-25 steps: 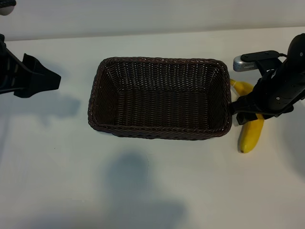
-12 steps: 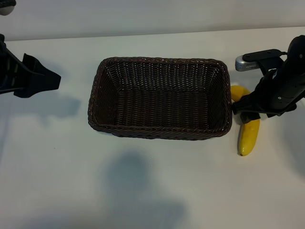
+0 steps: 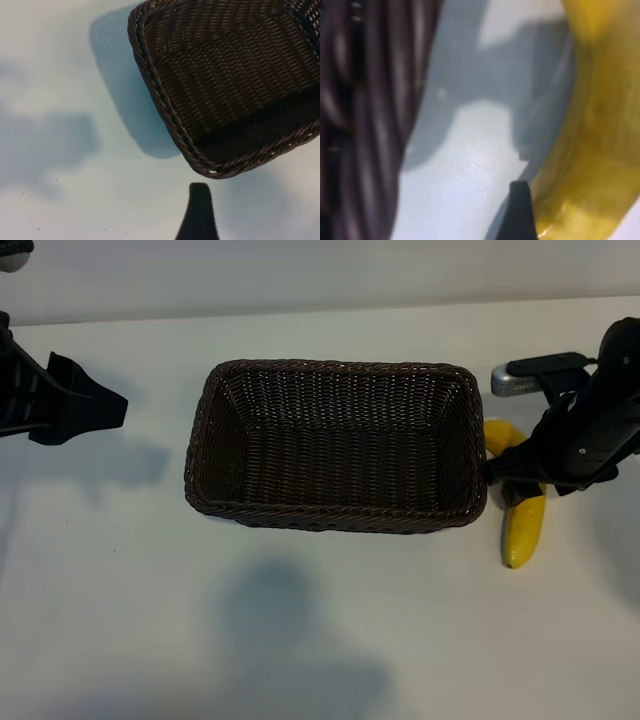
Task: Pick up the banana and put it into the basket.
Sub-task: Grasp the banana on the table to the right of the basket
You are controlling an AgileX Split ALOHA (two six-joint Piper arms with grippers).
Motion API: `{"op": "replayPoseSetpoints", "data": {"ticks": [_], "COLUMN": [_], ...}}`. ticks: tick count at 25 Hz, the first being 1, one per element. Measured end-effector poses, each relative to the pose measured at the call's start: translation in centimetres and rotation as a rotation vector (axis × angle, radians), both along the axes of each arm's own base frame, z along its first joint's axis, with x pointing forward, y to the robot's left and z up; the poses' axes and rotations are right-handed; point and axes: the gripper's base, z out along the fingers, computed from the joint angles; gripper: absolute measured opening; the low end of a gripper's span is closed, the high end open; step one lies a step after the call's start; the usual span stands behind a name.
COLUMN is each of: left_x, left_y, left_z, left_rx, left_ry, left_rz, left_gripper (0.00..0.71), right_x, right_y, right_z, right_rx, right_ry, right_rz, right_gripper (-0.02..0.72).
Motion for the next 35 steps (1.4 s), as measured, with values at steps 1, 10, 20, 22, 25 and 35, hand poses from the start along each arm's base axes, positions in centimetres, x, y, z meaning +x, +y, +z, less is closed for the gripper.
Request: {"op": "replayPoseSetpoints", "data": {"ticks": [1,10,20,22,25,35], "left_x": [0.00,0.00,0.00,0.00,0.00,-0.01], "left_y": [0.00,0.00,0.00,0.00,0.00,0.00], "left_z": [0.00,0.00,0.00,0.00,0.00,0.00], "left_rx": [0.000,0.000,0.000,0.000,0.000,0.000], "left_ry": [0.000,0.000,0.000,0.000,0.000,0.001], "left_rz": [0.000,0.000,0.000,0.000,0.000,0.000], "left_gripper": [0.610,0.610,0.610,0.610,0.610,0.610], "right_x": [0.00,0.12,0.17,0.17,0.17,0.22], "right_y": [0.04,0.48,0.48,0.48,0.48,0.48], "right_z": [-0.18,-0.30,-0.32,-0.32,-0.32,-0.31], "right_rx": [0.004,0.052,0.052,0.052,0.052,0.053], "right_ry": [0.006,0.002,-0.003,-0.004,-0.004,-0.007], "right_rz": [-0.002,-0.007,-0.008,-0.008,-0.008,-0.017], "right_gripper": [0.596,0.595,0.459,0.456,0.455,0.451]}}
